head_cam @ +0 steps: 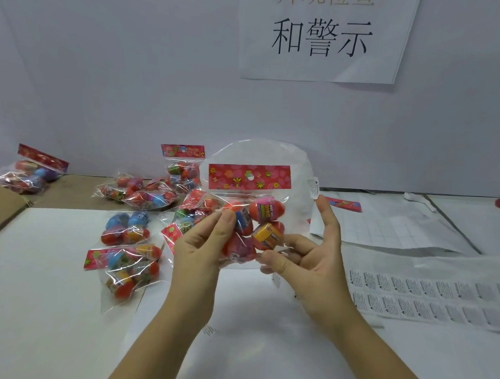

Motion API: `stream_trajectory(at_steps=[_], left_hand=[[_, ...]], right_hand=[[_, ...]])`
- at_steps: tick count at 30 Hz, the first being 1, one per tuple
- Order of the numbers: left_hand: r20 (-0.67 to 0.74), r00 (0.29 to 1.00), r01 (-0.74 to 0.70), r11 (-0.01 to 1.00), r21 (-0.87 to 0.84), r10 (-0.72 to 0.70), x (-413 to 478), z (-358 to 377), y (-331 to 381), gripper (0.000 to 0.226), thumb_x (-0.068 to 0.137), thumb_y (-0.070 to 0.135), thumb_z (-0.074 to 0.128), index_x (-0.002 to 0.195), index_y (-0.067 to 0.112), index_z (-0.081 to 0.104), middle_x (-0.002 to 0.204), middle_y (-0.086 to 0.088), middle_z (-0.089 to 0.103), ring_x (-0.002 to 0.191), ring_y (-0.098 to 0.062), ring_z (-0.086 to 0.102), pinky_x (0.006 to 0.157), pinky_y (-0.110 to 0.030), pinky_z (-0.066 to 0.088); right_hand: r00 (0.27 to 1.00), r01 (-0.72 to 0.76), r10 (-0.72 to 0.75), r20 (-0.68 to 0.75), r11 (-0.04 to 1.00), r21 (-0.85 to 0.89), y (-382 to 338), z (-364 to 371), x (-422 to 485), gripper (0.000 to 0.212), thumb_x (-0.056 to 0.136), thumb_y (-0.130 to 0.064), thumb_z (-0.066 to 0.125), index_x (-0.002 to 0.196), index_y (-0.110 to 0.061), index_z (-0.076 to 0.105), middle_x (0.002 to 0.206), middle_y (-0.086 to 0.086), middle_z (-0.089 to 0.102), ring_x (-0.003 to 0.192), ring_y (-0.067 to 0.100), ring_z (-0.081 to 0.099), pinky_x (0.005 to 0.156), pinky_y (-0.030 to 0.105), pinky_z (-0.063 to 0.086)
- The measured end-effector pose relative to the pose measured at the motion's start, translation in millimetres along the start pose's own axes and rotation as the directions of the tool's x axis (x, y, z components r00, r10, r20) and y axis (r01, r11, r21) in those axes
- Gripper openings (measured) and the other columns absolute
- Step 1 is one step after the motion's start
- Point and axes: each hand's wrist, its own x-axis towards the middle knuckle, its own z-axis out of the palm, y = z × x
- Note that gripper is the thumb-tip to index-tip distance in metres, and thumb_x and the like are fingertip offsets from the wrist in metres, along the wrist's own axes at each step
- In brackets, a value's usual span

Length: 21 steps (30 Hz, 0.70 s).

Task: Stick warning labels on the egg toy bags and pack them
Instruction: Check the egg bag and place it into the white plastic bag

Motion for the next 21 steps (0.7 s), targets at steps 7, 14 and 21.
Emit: stream_trajectory(at_steps=[7,14,21], left_hand=[[0.212,0.977,0.018,0.994,0.108,-0.040,-2,-3,5,0.024,0.061,0.035,0.071,0.081,0.026,0.082,0.078,-0.005,0.076,0.064,-0.017,0.070,0.056,-0.024,0.055],[0.327,0.945,-0.050,0.972,0.228,-0.028,-6,-1,6,0.028,0.053,0.041,0.076,0.081,0.038,0.080,0.084,0.004,0.078,0.078,-0.007,0.073,0.063,-0.015,0.054],[0.174,0.984,0.011,0.995,0.095,-0.028,-2,-2,7,0.022,0.053,0.041,0.077,0.065,0.022,0.078,0.080,-0.005,0.077,0.066,-0.012,0.070,0.063,-0.022,0.056]], right_hand=[[0.998,-0.067,0.069,-0.017,0.994,0.081,-15,-10,4,0.107,0.059,-0.025,0.089,0.129,-0.060,0.016,0.109,0.003,0.071,0.092,0.019,0.072,0.070,0.031,0.058],[0.984,0.002,0.014,-0.176,0.996,0.086,-24,-23,10,0.102,0.058,-0.034,0.084,0.137,-0.054,0.023,0.097,-0.001,0.075,0.081,0.026,0.074,0.066,0.022,0.057],[0.943,0.109,-0.053,-0.328,0.982,0.155,-24,-29,14,0.093,0.062,-0.023,0.082,0.132,-0.052,0.028,0.087,-0.001,0.075,0.069,0.020,0.073,0.064,0.026,0.057]])
